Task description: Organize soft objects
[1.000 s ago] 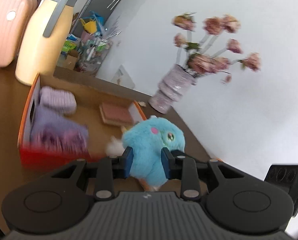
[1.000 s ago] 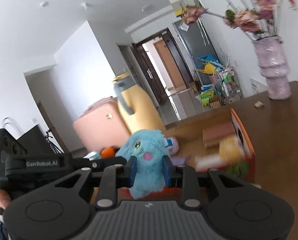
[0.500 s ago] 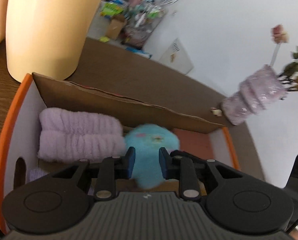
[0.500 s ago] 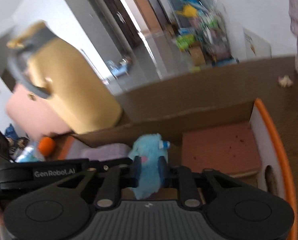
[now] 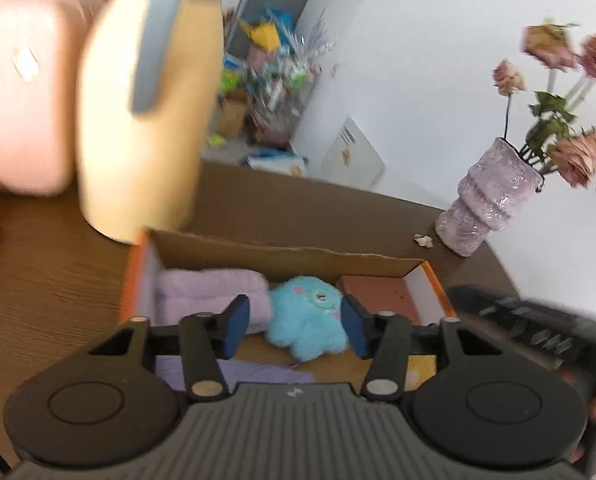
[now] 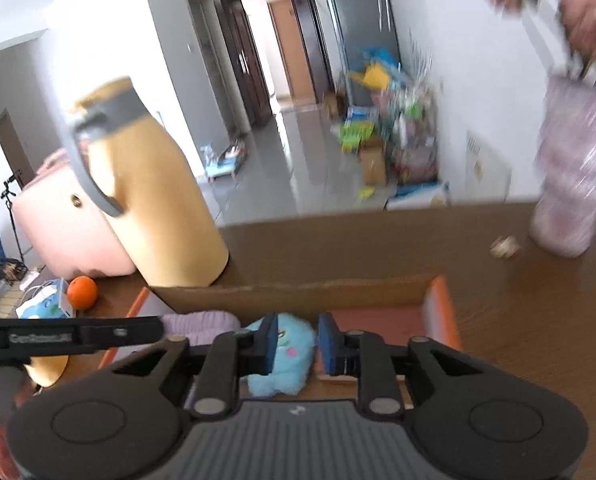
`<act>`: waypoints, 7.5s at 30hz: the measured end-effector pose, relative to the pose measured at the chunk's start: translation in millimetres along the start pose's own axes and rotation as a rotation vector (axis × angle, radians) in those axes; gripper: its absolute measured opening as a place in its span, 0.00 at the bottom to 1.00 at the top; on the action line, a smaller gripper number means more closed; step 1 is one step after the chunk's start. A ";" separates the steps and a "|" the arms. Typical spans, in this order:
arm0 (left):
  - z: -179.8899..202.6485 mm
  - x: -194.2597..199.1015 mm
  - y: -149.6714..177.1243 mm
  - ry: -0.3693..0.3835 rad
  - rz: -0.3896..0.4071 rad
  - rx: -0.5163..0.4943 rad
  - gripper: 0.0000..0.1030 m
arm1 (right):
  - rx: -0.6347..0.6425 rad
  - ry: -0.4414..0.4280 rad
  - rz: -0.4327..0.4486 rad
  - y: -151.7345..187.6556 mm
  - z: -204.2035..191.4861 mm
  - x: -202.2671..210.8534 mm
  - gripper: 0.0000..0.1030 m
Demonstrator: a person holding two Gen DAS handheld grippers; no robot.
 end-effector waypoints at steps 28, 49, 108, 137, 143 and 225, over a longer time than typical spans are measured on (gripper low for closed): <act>68.9 271.6 134.6 -0.479 0.497 -0.254 0.98 | 0.061 0.026 0.420 110.0 24.1 232.7 0.99; 106.3 298.3 350.4 -0.338 0.391 -0.378 1.00 | 0.132 -0.059 0.273 352.5 8.2 273.6 0.99; 99.2 133.9 245.9 0.217 0.085 0.006 0.27 | -0.199 -0.220 0.118 264.1 21.3 167.9 0.24; 53.1 -64.4 63.4 0.125 -0.087 0.133 0.25 | -0.188 -0.044 -0.046 56.7 57.4 -61.9 0.26; 58.6 -74.5 63.4 0.096 -0.088 0.103 0.25 | -0.155 0.017 -0.015 57.3 58.8 -55.3 0.26; 93.9 130.0 291.0 -0.235 0.125 -0.235 0.44 | 0.017 0.347 0.274 149.5 218.8 126.6 0.85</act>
Point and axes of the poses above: each gripper's, at about its wrist camera, not at the fingertips, and x roughly against the way its jaws point, z to its right, y to its underside, the point moved 7 cm from there along -x, roughly the way its jaws point, and after that the axes turned 13 degrees about -x, right-handed, at the moved point
